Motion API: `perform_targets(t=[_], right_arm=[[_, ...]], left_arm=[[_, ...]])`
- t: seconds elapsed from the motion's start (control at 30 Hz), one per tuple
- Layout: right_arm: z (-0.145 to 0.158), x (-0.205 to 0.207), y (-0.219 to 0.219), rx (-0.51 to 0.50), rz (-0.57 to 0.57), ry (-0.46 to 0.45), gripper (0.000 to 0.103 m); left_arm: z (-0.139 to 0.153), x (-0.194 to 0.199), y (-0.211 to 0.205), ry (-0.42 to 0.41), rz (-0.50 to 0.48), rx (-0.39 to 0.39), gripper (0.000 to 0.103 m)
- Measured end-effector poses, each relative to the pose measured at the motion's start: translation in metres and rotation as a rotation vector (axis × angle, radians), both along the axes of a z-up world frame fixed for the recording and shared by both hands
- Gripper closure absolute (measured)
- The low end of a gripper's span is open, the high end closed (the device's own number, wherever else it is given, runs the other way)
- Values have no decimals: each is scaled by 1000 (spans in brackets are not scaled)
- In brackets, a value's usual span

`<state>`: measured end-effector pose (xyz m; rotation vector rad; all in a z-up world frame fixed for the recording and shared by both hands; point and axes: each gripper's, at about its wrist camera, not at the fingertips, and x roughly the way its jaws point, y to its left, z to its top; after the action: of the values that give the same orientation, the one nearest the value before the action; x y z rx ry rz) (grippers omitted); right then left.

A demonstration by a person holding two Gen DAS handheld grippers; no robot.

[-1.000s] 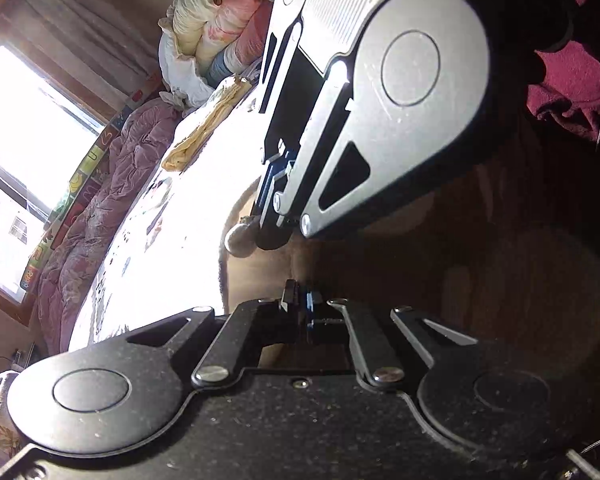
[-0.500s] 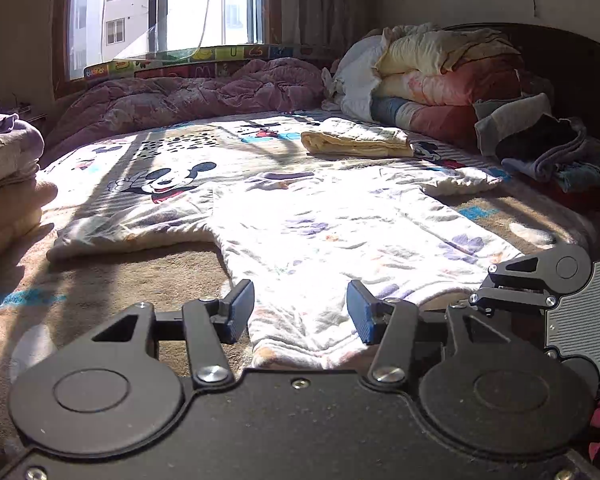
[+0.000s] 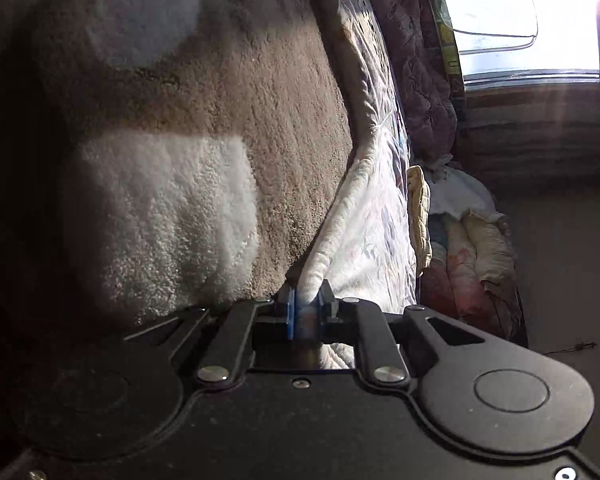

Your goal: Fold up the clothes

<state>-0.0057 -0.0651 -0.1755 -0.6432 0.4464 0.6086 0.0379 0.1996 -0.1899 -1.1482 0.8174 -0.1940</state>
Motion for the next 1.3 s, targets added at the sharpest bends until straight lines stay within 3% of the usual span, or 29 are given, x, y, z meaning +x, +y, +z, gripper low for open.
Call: perform_targets(t=[0.17,0.27,0.3,0.37,0.47,0.5,0.53,0.6,0.67,0.7,0.83,0.87,0.9,0.93,1.03,1.2,1.27,1.3], right_arm=[[7,-23,-7,-23,43,-19,49],[25,-39,-22,36,74,-58,58],[35,-34,-33,104,29,-74,66],[53,-24,-55,239,-62,-103,67],[35,9,-113,434,-293,61,67],[29,21,-132,498,-371,117,72],[23,32,-151,562,-448,173,89],[11,54,-189,686,-599,283,103],[20,39,-171,559,-546,189,96],[21,34,-166,545,-532,169,94],[27,21,-143,410,-452,-7,92],[25,26,-137,379,-434,-9,89],[20,30,-134,347,-440,17,75],[12,39,-133,291,-476,97,69],[23,33,-137,346,-494,106,71],[41,28,-131,359,-432,-57,71],[39,38,-125,356,-400,-88,71],[32,53,-122,333,-426,-32,71]], left_arm=[[-1,-4,2,3,4,-8,87],[1,-5,1,6,8,8,87],[0,-5,2,7,11,11,87],[-1,-6,2,11,18,13,87],[-5,-5,3,24,30,7,87],[-5,-5,4,27,31,6,87],[-5,-5,4,29,33,5,87],[-3,-5,5,30,34,18,87],[8,-6,4,22,28,77,87],[18,-5,0,5,24,146,88],[66,-6,-38,-209,-39,552,88],[71,-6,-46,-263,-67,613,88],[73,-5,-55,-293,-99,667,88],[70,-1,-64,-298,-136,714,87],[50,21,-80,-197,-230,782,88],[73,15,-90,-366,-179,839,88],[66,26,-96,-333,-215,821,83],[54,35,-97,-266,-253,815,79]])
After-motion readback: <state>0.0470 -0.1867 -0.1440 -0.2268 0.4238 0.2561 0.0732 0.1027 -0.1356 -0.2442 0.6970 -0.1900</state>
